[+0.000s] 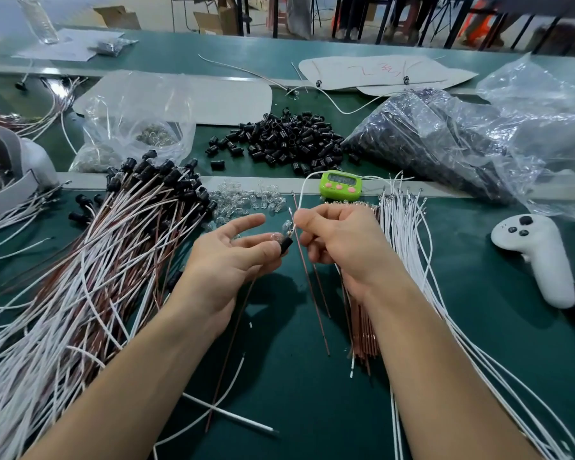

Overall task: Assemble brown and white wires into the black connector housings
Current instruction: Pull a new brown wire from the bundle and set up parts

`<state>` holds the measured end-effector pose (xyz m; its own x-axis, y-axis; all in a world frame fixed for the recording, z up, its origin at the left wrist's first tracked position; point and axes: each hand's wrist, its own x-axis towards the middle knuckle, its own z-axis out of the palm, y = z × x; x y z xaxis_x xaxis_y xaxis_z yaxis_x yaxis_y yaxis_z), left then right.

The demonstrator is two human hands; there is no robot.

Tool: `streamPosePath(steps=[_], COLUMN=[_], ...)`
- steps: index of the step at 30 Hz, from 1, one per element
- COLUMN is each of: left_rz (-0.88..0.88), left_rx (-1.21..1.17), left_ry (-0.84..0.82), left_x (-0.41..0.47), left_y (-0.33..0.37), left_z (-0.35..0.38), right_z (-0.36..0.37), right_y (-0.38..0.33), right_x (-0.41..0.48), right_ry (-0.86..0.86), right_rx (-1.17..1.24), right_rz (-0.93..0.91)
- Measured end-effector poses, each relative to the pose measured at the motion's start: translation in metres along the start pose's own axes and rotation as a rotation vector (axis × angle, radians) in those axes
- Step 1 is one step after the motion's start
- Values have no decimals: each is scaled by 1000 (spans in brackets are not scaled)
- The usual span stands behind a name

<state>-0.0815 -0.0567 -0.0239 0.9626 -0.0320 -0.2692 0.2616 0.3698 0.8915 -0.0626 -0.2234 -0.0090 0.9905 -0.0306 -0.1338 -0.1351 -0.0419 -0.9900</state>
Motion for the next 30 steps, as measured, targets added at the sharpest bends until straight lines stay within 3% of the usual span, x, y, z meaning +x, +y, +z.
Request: streamPosePath(steps=[13,20,30], left_rz=[46,103,-17], left_rx=[-49,-119,-289], left_ry=[19,105,-29], left_x=[-1,4,3], left_y=[-2,-1,6], left_z=[3,-1,-1], right_z=[3,16,36], right_y=[-2,7,11], right_x=[0,-8,-11], right_ry=[-66,-254,-150], right_rx=[62,-207,-137], right_rz=[1,-1,-52])
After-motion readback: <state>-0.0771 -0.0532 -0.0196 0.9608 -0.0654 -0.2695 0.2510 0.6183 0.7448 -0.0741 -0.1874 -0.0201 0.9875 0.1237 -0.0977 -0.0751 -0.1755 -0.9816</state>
